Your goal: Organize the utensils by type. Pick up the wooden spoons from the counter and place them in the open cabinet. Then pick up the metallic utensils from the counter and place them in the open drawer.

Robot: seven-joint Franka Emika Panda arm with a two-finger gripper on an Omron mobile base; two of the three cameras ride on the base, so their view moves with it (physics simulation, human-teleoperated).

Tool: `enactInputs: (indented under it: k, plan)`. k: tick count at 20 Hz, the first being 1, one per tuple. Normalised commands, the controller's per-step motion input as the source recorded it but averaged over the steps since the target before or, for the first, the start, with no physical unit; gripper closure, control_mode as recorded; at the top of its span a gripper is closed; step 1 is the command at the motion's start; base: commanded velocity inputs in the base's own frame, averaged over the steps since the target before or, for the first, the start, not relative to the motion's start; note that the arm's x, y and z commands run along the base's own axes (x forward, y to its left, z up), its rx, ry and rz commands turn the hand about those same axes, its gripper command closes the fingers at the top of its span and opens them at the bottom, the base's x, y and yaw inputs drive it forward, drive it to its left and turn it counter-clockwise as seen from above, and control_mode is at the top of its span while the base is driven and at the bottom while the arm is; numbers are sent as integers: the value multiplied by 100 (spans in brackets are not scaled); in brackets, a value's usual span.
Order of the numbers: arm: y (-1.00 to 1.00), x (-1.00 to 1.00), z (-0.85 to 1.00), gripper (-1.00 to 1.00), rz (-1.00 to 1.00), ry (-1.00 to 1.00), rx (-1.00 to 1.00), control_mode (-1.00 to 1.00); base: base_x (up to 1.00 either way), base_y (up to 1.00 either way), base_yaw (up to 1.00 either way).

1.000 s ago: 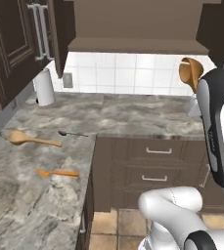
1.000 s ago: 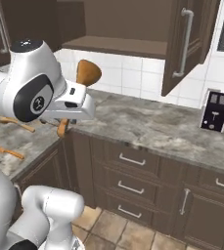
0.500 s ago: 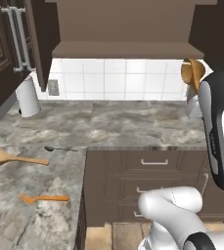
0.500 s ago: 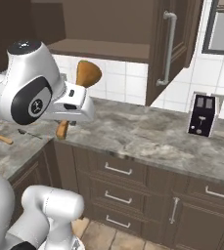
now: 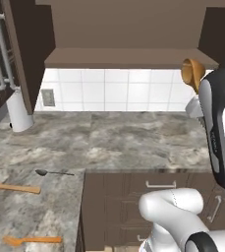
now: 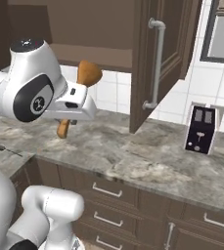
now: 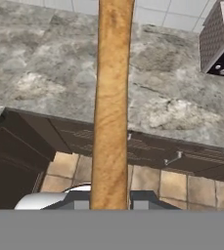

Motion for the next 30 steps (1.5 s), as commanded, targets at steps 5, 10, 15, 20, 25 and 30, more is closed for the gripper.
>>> enactInputs:
  k: [5,10,15,20,25,30]
  plan:
    - [0,0,0,100,0,0,0,100,36,0,-8]
    - [0,0,0,100,0,0,0,100,47,0,-10]
    - [0,0,0,100,0,0,0,100,32,0,-12]
    - [0,0,0,100,0,0,0,100,8,0,-3]
    - [0,0,0,100,0,0,0,100,4,0,0]
    - [0,0,0,100,0,0,0,100,0,0,-1]
